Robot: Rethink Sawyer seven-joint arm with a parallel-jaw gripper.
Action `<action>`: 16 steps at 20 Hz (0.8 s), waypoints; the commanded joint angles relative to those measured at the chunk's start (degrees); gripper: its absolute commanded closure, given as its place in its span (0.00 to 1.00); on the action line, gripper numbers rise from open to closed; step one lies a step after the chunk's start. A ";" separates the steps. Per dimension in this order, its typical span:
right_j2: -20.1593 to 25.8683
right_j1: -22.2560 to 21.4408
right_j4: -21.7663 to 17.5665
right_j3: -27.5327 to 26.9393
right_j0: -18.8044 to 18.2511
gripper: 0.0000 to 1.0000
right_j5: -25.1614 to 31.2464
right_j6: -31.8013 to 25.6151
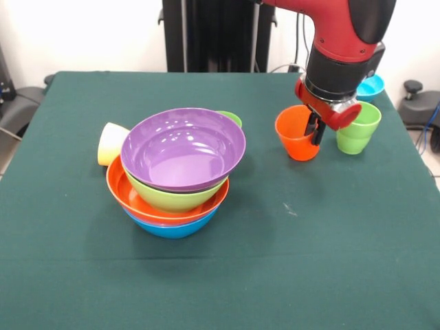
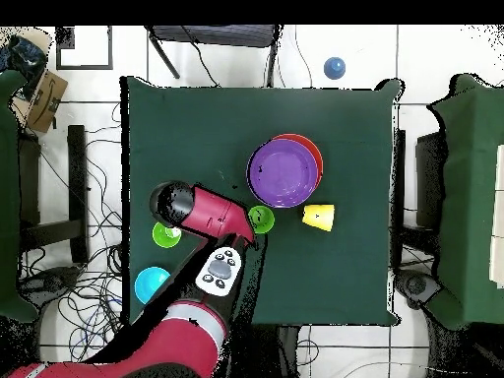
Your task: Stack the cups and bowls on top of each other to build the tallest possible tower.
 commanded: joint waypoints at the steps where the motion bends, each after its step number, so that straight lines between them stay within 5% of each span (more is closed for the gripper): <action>1: 5.80 2.56 -0.09 0.52 0.73 1.00 -3.36 8.40; 7: 4.86 2.17 -0.31 0.28 1.10 1.00 -2.10 8.83; 16: 2.67 -6.90 -2.71 3.98 0.38 1.00 6.46 5.71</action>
